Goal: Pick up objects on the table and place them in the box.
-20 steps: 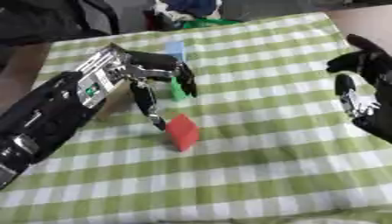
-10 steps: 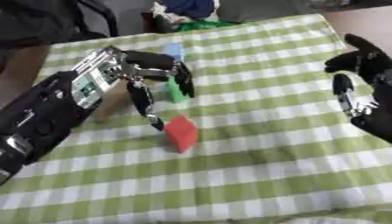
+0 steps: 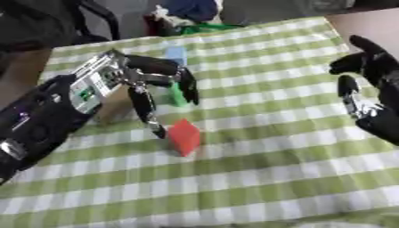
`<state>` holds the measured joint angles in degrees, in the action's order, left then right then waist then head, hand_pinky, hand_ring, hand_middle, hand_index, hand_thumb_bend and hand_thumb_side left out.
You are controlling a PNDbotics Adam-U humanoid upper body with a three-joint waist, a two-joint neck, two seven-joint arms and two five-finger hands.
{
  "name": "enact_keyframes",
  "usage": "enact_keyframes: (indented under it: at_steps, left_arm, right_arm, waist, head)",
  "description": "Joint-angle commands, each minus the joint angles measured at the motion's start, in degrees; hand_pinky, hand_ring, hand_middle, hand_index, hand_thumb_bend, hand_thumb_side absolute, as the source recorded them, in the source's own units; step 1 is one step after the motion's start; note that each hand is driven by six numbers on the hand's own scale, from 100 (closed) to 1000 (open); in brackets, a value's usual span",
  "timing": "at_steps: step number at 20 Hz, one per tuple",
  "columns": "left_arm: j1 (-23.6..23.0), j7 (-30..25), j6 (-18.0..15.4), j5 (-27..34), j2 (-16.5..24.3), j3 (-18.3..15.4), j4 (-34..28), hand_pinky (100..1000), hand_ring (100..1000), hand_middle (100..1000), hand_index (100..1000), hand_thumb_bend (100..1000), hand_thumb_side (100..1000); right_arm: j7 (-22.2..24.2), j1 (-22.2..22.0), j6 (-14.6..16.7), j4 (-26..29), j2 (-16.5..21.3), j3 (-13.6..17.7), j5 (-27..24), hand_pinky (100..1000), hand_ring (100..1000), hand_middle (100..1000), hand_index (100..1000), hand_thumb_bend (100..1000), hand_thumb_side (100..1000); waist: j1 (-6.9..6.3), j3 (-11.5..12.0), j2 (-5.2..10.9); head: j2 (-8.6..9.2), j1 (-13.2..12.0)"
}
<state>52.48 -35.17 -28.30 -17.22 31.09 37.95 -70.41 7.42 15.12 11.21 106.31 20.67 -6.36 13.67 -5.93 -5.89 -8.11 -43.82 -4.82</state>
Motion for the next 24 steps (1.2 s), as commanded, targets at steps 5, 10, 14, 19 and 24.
enact_keyframes:
  at_steps: [5,10,14,19,24]
  left_arm:
    - [-0.78,-16.79,-15.58,1.12,0.1,0.53,-0.73,691,651,567,739,757,116]
    - [-1.87,-16.79,-14.61,1.74,0.01,0.17,-0.65,681,634,540,719,718,106]
    - [-2.45,-16.79,-13.79,2.19,-0.32,-0.14,-0.26,671,619,518,700,681,100]
    - [-3.23,-16.79,-12.94,2.57,-0.41,-0.78,-0.22,668,616,499,689,659,100]
    - [-3.28,-16.79,-12.66,2.41,-0.43,-0.76,-0.33,666,604,486,684,646,100]
  right_arm:
    - [0.2,0.68,0.14,0.47,1.11,0.19,-0.43,845,724,691,1000,100,580]
    - [0.22,0.67,0.16,0.4,1.07,0.18,-0.34,845,724,691,1000,100,580]
    - [0.26,0.79,0.2,0.36,0.98,0.14,-0.27,846,724,690,1000,100,583]
    - [0.26,0.83,0.22,0.36,0.98,0.14,-0.15,846,723,690,1000,100,584]
    - [0.3,0.94,0.24,0.32,0.92,0.11,-0.14,846,723,690,1000,100,585]
  waist:
    - [0.14,-0.09,0.7]
    - [0.06,-0.21,0.43]
    - [0.02,-0.35,0.15]
    - [-0.01,-0.59,-0.29]
    - [-0.06,-0.66,-0.37]
  head:
    - [-0.3,0.27]
    - [-0.3,0.38]
    - [-0.3,0.44]
    - [-0.3,0.52]
    - [-0.3,0.55]
